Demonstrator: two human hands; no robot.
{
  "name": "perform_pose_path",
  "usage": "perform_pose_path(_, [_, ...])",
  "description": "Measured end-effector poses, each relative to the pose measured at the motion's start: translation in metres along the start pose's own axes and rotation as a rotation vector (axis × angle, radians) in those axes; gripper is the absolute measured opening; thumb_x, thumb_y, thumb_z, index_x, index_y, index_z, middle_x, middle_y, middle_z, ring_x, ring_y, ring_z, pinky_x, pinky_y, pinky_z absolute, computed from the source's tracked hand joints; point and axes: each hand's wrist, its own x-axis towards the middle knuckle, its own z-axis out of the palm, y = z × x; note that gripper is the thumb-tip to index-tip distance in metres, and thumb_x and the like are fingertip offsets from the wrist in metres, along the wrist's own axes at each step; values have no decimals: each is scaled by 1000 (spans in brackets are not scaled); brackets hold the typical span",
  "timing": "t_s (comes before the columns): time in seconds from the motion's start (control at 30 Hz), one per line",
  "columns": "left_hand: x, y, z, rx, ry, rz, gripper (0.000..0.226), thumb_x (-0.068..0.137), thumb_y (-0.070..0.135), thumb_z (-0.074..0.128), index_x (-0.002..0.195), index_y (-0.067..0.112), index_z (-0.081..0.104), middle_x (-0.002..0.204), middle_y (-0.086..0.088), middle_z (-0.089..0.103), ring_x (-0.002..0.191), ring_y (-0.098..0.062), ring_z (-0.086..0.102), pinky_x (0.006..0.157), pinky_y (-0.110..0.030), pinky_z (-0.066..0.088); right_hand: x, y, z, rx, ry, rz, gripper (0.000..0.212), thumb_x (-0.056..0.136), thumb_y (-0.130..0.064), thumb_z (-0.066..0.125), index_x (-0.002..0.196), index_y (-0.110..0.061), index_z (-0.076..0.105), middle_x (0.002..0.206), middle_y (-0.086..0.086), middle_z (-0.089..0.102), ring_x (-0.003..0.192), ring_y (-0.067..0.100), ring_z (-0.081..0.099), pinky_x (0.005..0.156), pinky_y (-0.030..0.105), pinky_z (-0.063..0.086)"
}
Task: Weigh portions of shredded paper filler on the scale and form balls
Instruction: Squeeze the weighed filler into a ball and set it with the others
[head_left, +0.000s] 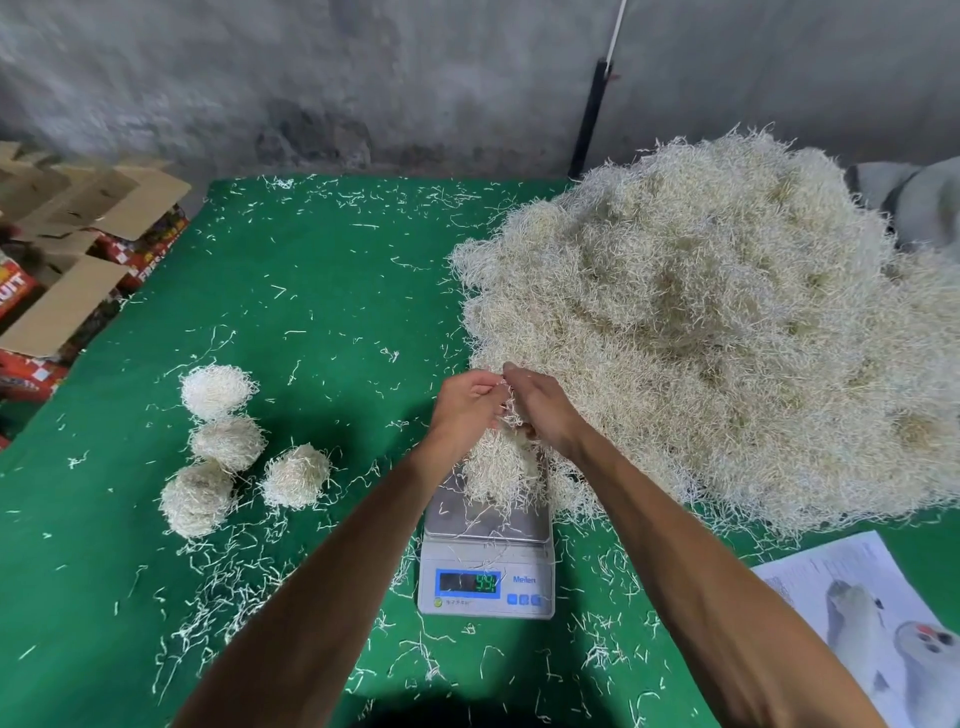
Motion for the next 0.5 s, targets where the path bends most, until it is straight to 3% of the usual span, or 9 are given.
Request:
perform_pose_path(0.07, [0,-4,-1,51,58,34,11,94,18,68,101,26,66,100,2,71,86,-13,68,70,-24,55,5,3,-9,17,10,0,48,100,-63,51,75,-23,56,59,-12,40,52,9,40,59,28,43])
perform_pose_path(0.17, [0,-12,-2,178,154,47,41,93,38,68,129,23,56,120,1,67,99,-11,66,90,-38,55,19,-2,-30,-158,129,107,44,96,-61,60,87,-17,59,72,-10,54,60,9,53,65,30,49])
perform_pose_path(0.23, [5,-20,-3,336,132,41,61,88,49,69,141,30,47,141,0,55,125,-17,54,106,-51,46,29,-4,-45,-300,307,146,61,100,-62,53,125,-7,59,94,4,65,80,15,64,76,35,55])
perform_pose_path(0.27, [8,-24,-3,432,90,29,73,84,55,71,146,36,39,152,1,44,139,-22,41,112,-56,37,33,-2,-51,-370,367,149,73,102,-63,48,146,-5,45,117,15,64,100,25,67,90,43,57])
perform_pose_path(0.3, [10,-28,-3,526,32,12,85,78,61,73,150,43,30,159,4,32,147,-25,27,115,-60,29,36,2,-53,-454,373,139,80,103,-65,41,159,-10,29,146,23,50,129,35,56,110,54,47])
perform_pose_path(0.33, [11,-32,-3,614,-30,7,96,72,67,74,150,48,21,163,6,23,150,-27,18,116,-61,24,38,6,-52,-544,327,121,81,104,-66,36,165,-17,15,167,20,24,150,39,32,121,60,26])
perform_pose_path(0.37, [12,-35,-1,687,-91,8,104,66,72,75,149,53,15,164,6,19,150,-29,16,115,-62,22,40,12,-47,-616,258,112,81,105,-67,32,167,-22,7,173,15,3,157,38,13,124,62,11])
perform_pose_path(0.43, [16,-45,4,825,-191,18,118,56,82,73,149,57,5,166,7,13,150,-31,15,114,-63,23,38,25,-33,-670,201,138,77,105,-67,25,167,-27,2,174,7,-9,159,36,2,125,66,9])
perform_pose_path(0.5, [17,-57,13,980,-262,18,127,54,86,70,153,50,-2,165,7,10,149,-31,17,116,-61,25,30,37,-18,-684,265,104,75,105,-67,16,166,-23,11,174,6,-1,159,34,7,125,64,16])
